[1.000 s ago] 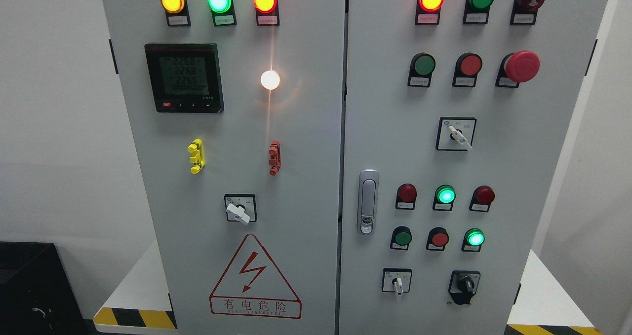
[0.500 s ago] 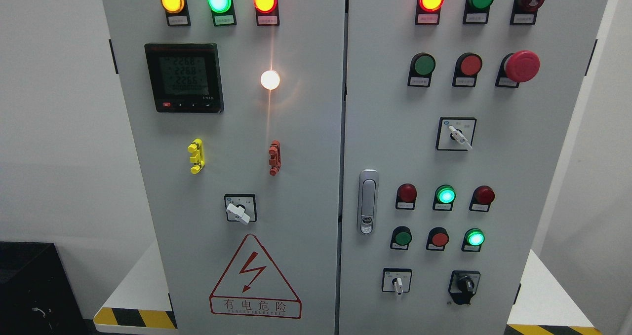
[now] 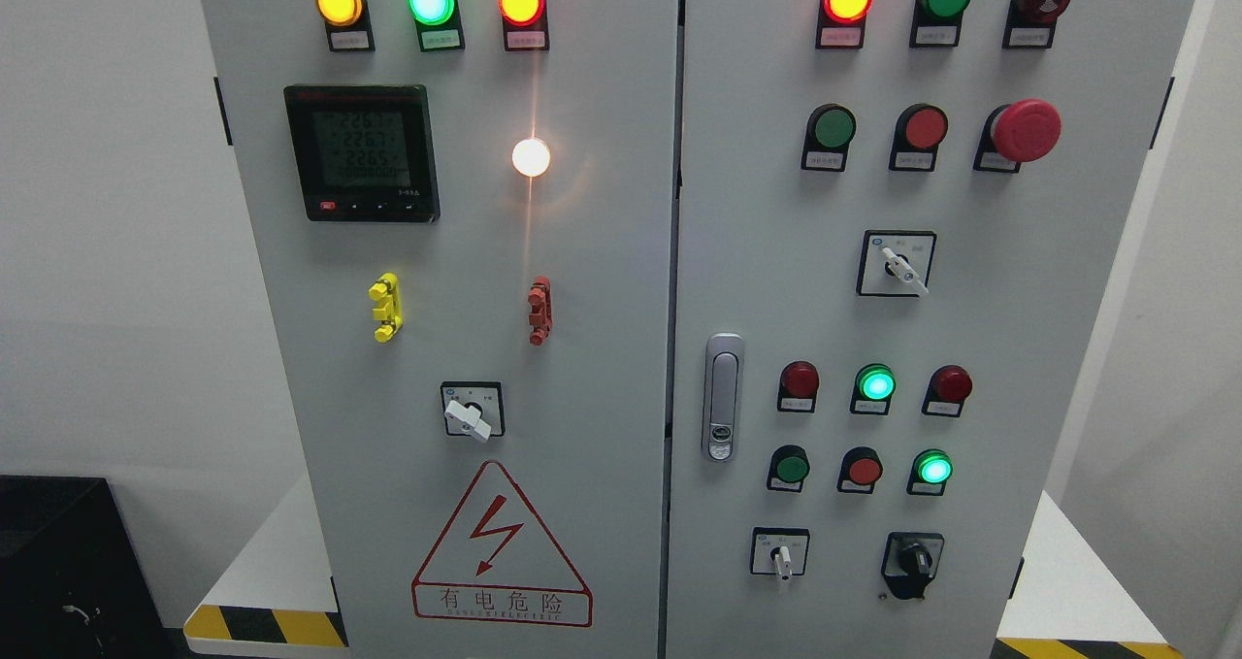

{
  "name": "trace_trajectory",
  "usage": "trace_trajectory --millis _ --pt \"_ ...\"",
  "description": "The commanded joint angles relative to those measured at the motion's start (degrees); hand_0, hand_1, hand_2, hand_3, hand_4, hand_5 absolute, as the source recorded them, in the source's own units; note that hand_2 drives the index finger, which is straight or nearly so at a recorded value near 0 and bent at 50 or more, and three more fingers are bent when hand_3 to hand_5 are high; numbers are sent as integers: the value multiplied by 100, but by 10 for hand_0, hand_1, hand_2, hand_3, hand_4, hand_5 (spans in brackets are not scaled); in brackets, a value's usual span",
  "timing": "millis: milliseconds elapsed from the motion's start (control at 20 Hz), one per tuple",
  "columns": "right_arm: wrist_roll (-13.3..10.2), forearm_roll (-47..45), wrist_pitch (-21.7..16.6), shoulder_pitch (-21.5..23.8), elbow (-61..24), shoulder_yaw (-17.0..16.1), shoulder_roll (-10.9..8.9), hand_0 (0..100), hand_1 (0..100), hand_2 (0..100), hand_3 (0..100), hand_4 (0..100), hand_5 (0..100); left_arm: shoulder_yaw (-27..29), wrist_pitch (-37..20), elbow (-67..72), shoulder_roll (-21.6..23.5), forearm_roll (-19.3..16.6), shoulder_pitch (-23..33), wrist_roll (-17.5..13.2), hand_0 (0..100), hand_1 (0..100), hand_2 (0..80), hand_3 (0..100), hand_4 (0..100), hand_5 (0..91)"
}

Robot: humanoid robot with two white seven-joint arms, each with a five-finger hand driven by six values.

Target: Flip black knob to close circuit

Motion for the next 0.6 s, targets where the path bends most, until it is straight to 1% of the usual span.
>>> trace_trajectory --millis 0,50,100,200,450,550 --pt "59 389 106 -329 -325 -19 26 0 0 932 1000 1000 1000 0 0 -167 0 0 132 -4 120 556 0 0 0 0" --pt "67 442 115 -381 -316 -28 26 0 0 930 1000 1000 1000 0 0 -167 0 0 123 -4 120 556 0 0 0 0" --pt "146 469 123 -417 -307 -36 26 0 0 930 1000 1000 1000 0 0 -167 0 0 132 -4 120 556 0 0 0 0" --pt "252 478 281 -504 -307 -36 34 0 0 930 1000 1000 1000 0 0 -167 0 0 123 -4 120 556 0 0 0 0" --pt "392 653 317 -733 -229 -72 34 0 0 931 1000 1000 1000 0 0 -167 0 0 123 -4 120 556 0 0 0 0" --pt "401 706 387 -821 -176 -80 34 0 0 930 1000 1000 1000 0 0 -167 9 0 132 -4 120 556 0 0 0 0"
